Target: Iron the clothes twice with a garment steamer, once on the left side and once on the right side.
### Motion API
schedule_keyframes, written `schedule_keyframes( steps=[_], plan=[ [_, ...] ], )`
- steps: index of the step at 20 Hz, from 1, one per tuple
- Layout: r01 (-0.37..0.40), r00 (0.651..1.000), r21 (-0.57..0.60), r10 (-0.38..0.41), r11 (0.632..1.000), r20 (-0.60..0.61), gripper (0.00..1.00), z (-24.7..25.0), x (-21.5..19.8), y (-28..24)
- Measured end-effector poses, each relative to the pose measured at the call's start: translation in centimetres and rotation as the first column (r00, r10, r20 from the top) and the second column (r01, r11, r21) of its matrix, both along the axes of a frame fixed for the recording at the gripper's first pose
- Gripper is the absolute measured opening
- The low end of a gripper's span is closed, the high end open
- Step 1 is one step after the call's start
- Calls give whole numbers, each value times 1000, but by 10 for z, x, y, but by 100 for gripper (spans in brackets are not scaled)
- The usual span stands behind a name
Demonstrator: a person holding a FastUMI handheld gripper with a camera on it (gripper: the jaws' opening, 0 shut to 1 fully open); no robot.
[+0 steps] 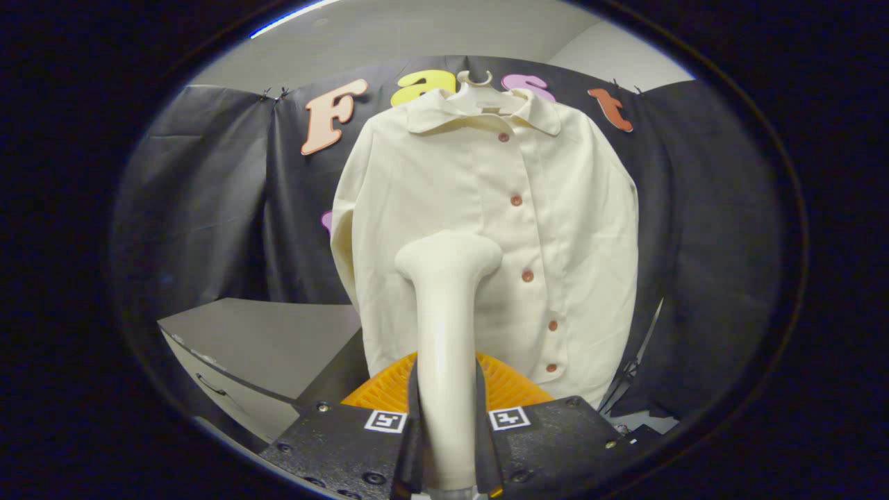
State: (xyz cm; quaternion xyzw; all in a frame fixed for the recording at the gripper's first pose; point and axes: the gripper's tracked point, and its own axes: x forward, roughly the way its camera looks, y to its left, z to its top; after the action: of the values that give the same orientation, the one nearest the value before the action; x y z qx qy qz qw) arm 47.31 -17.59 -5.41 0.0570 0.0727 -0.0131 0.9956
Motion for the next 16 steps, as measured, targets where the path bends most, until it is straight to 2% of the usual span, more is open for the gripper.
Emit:
schedule_keyframes(
  steps=[9, 16],
  plan=[
    [-19, 983, 3, 19, 1000, -181, 29, -100, -17, 4],
    [-46, 964, -8, 42, 999, -262, 29, -144, -22, 5]
  ],
)
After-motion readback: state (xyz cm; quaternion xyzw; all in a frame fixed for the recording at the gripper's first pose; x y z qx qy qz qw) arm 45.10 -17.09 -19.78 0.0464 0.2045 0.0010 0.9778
